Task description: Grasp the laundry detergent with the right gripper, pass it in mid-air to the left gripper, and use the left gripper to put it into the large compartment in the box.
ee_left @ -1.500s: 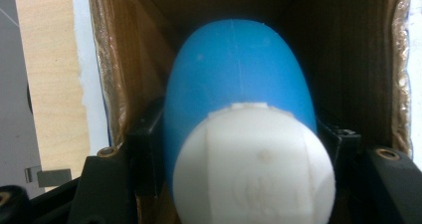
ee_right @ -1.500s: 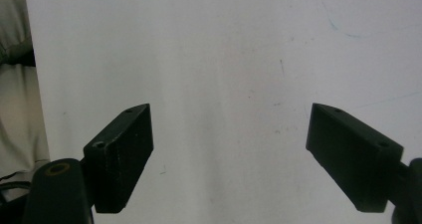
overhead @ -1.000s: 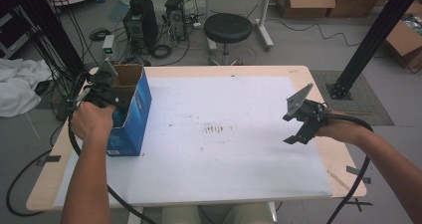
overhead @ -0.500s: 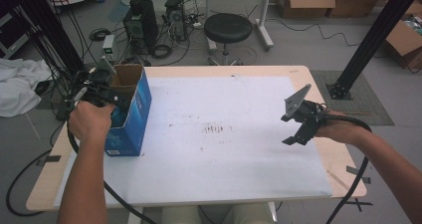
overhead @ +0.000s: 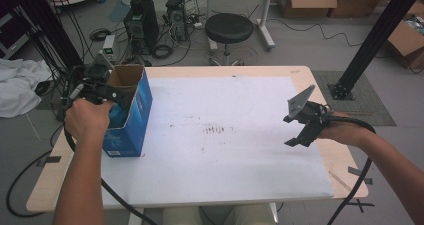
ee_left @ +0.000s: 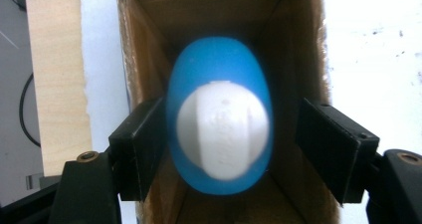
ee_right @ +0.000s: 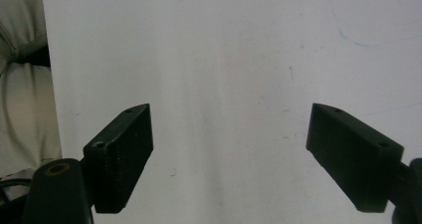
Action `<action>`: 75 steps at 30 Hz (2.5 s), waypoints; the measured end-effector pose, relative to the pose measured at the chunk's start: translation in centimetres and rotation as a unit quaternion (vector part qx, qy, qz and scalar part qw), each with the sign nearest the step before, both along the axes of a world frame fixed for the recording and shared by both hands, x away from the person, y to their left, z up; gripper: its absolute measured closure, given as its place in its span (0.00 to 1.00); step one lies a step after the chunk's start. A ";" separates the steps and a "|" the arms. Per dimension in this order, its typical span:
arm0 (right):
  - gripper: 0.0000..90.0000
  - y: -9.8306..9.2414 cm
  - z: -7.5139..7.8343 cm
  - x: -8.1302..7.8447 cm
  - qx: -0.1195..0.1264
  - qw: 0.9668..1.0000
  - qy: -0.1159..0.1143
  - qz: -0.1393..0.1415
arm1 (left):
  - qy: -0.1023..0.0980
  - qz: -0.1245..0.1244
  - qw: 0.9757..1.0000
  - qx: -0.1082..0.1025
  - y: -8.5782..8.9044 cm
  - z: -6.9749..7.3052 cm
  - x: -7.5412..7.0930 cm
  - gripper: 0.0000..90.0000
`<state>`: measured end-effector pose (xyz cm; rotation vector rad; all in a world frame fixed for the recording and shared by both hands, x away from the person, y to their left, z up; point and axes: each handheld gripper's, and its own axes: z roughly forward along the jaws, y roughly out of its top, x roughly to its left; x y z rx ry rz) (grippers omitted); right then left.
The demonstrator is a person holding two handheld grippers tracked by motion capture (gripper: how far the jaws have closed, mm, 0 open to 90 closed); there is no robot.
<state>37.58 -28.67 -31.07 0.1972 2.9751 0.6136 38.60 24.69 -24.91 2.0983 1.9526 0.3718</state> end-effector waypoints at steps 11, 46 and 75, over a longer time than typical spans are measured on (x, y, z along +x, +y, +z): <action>0.20 -0.2 0.2 -0.4 0.002 1.000 -0.002 -0.001 | -0.018 -0.017 1.000 0.017 -0.9 2.4 -0.6 0.32; 0.20 0.1 0.7 -0.6 0.006 1.000 -0.008 -0.011 | -0.070 -0.176 0.982 0.010 -9.7 6.0 -0.3 0.22; 0.20 0.5 0.5 -0.1 0.018 0.999 -0.004 -0.032 | -0.054 -0.323 0.944 0.024 -18.0 2.9 2.2 0.21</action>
